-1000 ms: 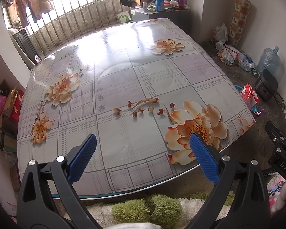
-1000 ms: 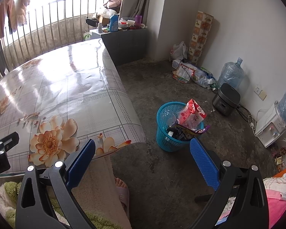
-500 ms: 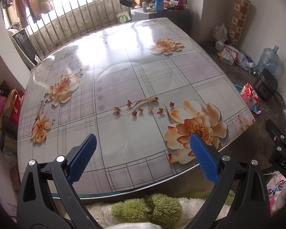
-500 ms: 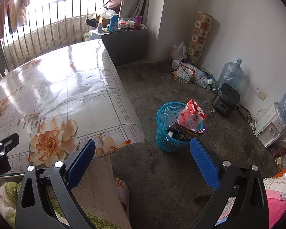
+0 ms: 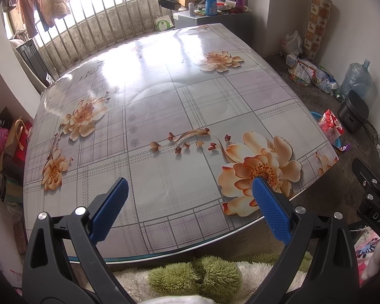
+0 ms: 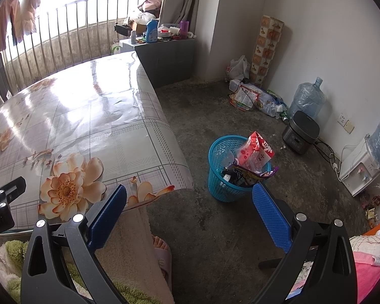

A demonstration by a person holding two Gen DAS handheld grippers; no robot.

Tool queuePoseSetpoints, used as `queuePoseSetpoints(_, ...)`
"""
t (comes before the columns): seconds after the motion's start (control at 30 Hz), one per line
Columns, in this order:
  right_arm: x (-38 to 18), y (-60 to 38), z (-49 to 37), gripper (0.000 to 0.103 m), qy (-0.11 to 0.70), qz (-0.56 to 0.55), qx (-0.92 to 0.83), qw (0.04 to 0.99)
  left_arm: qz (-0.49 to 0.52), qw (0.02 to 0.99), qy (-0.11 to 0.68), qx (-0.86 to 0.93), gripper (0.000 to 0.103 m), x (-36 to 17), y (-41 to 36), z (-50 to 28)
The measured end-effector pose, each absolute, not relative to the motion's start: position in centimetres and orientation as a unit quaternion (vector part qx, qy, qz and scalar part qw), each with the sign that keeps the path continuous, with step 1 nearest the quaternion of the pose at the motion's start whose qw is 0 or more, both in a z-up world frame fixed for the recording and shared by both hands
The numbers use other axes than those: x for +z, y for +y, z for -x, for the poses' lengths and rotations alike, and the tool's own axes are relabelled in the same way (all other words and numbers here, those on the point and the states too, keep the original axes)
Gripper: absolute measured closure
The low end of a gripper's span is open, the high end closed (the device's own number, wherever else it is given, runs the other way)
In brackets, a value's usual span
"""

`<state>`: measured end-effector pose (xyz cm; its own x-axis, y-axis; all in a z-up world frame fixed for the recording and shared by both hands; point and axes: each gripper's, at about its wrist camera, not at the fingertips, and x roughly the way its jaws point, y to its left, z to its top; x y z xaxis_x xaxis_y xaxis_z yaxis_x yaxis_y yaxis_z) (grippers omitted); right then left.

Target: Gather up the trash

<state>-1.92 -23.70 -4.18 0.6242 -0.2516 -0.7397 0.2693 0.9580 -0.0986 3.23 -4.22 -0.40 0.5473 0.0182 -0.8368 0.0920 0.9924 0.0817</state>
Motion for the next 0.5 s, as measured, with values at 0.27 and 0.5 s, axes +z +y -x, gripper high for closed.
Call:
queuePoseSetpoints(0.27,-4.07,-23.56,1.96,0.006,0.409,-0.011,-0.145,0.901,-0.058,0.878,0.475,-0.021,0.009,-0.38,-4.27,-3.24)
queuePoseSetpoints(0.5,-3.94,-23.49,1.94,0.006,0.408,-0.01,-0.146,0.901,-0.06,0.878,0.474,-0.024,0.009,-0.19,-4.34,-3.28)
